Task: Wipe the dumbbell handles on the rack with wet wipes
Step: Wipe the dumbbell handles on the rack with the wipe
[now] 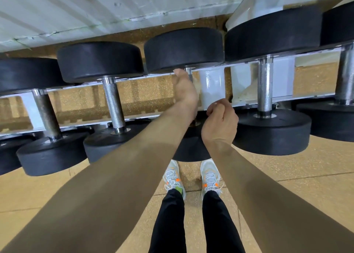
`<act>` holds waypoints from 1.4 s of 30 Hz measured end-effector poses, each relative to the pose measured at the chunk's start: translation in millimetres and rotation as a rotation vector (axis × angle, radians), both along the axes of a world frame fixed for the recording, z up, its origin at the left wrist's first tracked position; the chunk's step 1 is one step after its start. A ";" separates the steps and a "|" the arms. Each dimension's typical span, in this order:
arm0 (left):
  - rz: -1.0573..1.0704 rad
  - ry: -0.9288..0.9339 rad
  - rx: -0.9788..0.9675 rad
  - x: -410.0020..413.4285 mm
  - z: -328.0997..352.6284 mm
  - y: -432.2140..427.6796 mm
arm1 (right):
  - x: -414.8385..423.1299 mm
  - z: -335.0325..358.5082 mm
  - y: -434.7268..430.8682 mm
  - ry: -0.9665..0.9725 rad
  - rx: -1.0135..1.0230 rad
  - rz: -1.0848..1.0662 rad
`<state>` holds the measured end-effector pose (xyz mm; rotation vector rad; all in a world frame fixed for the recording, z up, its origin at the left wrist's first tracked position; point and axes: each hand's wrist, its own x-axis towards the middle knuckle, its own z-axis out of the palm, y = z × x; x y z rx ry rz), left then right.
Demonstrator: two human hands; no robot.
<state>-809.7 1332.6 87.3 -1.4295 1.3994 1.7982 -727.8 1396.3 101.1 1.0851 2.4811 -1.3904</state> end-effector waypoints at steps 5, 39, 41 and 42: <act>-0.012 -0.033 0.138 12.4 -6.5 -17.4 | -0.3 -1.5 1.5 0.003 0.002 0.003; -0.776 0.307 0.026 79.4 130.6 -38.7 | 3.2 80.4 53.5 -0.275 -0.818 0.188; -0.697 0.314 0.111 78.4 138.5 -28.9 | 3.6 105.3 75.9 -0.323 -0.921 0.325; -0.709 0.309 0.091 76.1 140.6 -22.5 | 3.5 113.7 86.3 -0.326 -0.911 0.363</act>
